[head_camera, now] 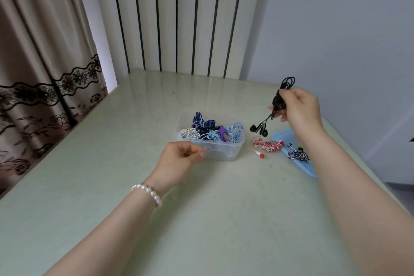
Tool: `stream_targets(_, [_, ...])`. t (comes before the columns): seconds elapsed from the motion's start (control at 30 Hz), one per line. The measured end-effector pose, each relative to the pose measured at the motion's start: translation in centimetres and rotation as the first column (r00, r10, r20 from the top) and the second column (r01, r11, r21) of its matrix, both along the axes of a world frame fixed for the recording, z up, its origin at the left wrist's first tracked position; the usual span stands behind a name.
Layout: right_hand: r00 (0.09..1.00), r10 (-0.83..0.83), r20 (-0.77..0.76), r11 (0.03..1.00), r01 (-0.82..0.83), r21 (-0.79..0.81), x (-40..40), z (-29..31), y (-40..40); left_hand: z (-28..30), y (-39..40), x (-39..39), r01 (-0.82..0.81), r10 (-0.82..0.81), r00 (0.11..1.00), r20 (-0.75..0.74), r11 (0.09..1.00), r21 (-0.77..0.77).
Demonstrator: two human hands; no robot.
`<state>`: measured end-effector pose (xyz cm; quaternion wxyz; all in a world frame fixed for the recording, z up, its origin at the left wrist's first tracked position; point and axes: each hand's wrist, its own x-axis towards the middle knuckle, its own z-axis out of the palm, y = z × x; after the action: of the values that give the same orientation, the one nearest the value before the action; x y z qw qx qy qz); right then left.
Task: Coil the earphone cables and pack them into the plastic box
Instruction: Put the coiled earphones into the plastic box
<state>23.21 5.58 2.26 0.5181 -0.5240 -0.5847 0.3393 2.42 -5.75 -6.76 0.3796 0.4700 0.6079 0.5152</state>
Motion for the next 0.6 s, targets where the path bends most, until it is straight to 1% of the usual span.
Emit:
stream_targets(0.07, [0.986, 0.123, -0.111, 0.99, -0.129, -0.048, -1.3, 0.5, -1.5, 0.3, -0.1, 0.1, 0.015, -0.018, 0.997, 0.075, 0.999, 0.045])
stream_targets(0.17, [0.921, 0.295, -0.254, 0.935, -0.333, -0.122, -3.0, 0.7, -3.4, 0.8, -0.3, 0.5, 0.059, -0.071, 0.96, 0.27, 0.997, 0.052])
stream_targets(0.27, [0.808, 0.43, -0.403, 0.812, -0.541, -0.219, -4.4, 0.0, -4.7, 1.0, -0.4, 1.0, 0.143, -0.126, 0.868, 0.48, 0.99, 0.001])
stream_targets(0.33, [0.738, 0.474, -0.48, 0.718, -0.64, -0.275, -4.9, -0.6, -5.1, 1.1, -0.5, 1.2, 0.213, -0.16, 0.786, 0.597, 0.977, -0.018])
stream_targets(0.4, [0.713, 0.482, -0.509, 0.668, -0.675, -0.314, -5.1, -1.5, -5.2, 1.1, -0.5, 1.2, 0.26, -0.172, 0.678, 0.714, 0.965, -0.015])
stream_targets(0.43, [0.72, 0.478, -0.502, 0.667, -0.67, -0.326, -5.1, -1.9, -5.2, 1.1, -0.6, 1.1, 0.273, -0.171, 0.629, 0.759, 0.962, -0.01])
stream_targets(0.47, [0.739, 0.476, -0.478, 0.681, -0.653, -0.332, -5.1, -2.3, -5.2, 1.2, -0.6, 0.9, 0.279, -0.165, 0.603, 0.78, 0.96, -0.013])
stream_targets(0.6, [0.803, 0.474, -0.361, 0.73, -0.588, -0.348, -4.5, -3.6, -4.8, 0.9, -0.6, -0.1, 0.291, -0.13, 0.586, 0.8, 0.955, -0.058])
